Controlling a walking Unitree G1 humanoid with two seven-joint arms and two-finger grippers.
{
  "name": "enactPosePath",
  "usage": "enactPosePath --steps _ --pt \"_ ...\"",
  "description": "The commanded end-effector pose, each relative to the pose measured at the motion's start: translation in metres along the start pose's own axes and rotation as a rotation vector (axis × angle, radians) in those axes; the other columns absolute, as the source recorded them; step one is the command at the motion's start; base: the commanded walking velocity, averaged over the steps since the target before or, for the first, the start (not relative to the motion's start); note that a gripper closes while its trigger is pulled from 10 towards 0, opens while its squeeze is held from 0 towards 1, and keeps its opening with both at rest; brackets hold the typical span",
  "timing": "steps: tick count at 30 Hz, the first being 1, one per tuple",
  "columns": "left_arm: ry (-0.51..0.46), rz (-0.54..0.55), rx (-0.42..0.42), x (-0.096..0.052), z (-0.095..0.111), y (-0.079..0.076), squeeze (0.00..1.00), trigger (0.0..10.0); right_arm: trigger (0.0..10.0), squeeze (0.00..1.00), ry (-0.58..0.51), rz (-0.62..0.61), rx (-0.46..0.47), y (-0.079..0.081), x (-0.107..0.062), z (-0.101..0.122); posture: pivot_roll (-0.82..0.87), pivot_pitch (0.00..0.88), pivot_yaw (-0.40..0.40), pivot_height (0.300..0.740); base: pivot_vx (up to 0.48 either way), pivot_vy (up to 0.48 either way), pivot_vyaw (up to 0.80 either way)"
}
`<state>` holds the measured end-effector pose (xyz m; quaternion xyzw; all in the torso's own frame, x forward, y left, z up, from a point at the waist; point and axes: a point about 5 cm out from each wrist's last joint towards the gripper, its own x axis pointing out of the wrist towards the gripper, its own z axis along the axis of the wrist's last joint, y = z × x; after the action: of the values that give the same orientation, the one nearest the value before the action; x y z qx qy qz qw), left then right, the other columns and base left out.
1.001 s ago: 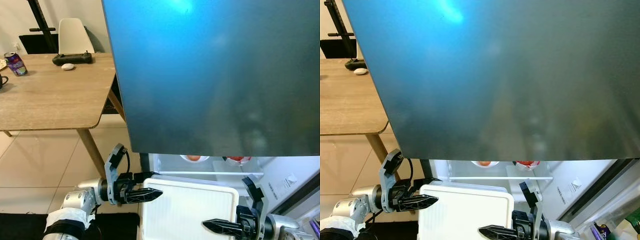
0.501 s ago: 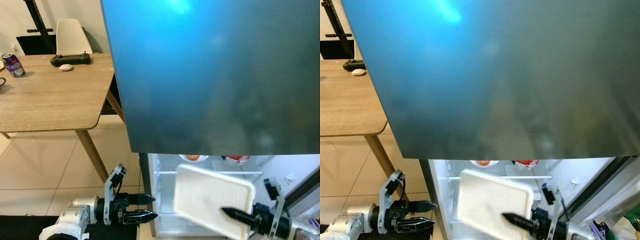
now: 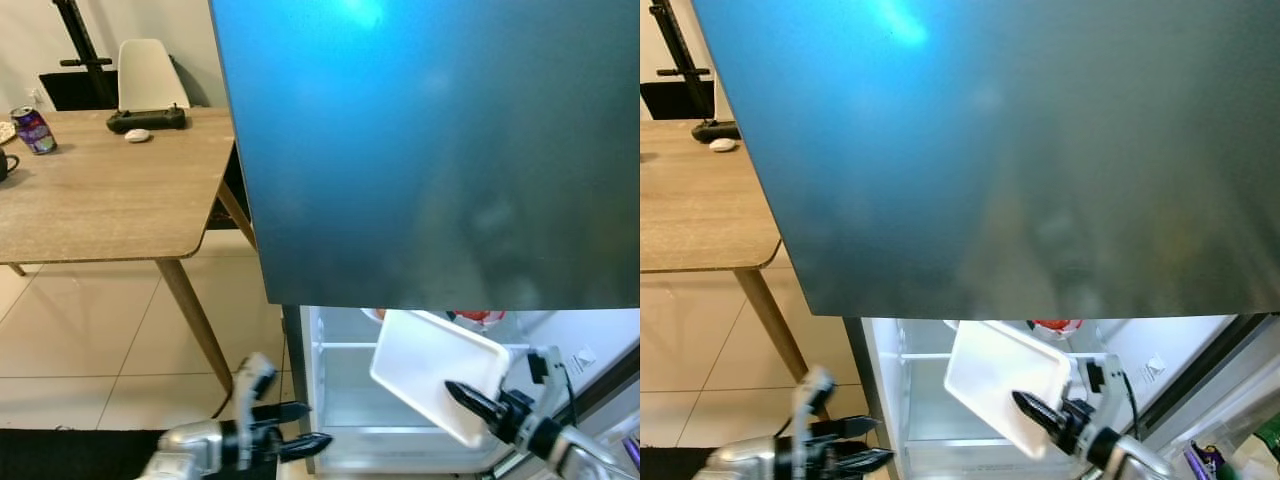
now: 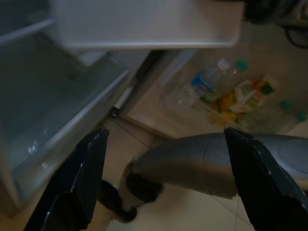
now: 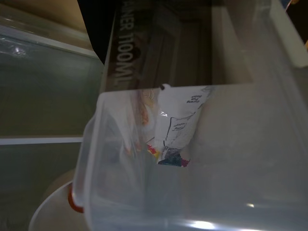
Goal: Restocking fridge
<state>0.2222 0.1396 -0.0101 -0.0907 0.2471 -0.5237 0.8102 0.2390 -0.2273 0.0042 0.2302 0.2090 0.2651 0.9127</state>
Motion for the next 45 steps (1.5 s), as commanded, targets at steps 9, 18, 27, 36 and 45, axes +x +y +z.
enactPosePath --steps 9,18,27,36,45 --pt "0.047 0.195 0.337 0.029 0.004 -0.006 0.0 10.0 10.0 0.0 0.033 -0.163 0.053 0.002 0.023 -0.011 -0.07 0.0 0.023 0.74 0.0 0.0 0.0" --pt "0.027 0.298 0.406 0.035 0.014 0.001 0.0 10.0 10.0 0.0 0.069 -0.316 0.129 -0.007 0.028 -0.013 -0.06 0.0 0.017 0.711 0.0 0.0 0.0" --pt "0.016 0.33 0.419 0.044 0.017 0.001 0.0 10.0 10.0 0.0 0.069 -0.343 0.127 -0.007 0.033 -0.01 -0.06 0.0 0.008 0.701 0.0 0.0 0.0" --pt "-0.028 0.322 0.44 0.059 0.028 -0.004 0.0 10.0 10.0 0.0 0.049 -0.386 0.141 -0.01 0.034 -0.005 -0.06 0.0 0.007 0.667 0.0 0.0 0.0" --pt "-0.078 0.319 0.492 0.07 0.037 -0.011 0.0 10.0 10.0 0.0 0.009 -0.524 0.124 -0.021 0.031 0.01 -0.06 0.0 0.009 0.628 0.0 0.0 0.0"
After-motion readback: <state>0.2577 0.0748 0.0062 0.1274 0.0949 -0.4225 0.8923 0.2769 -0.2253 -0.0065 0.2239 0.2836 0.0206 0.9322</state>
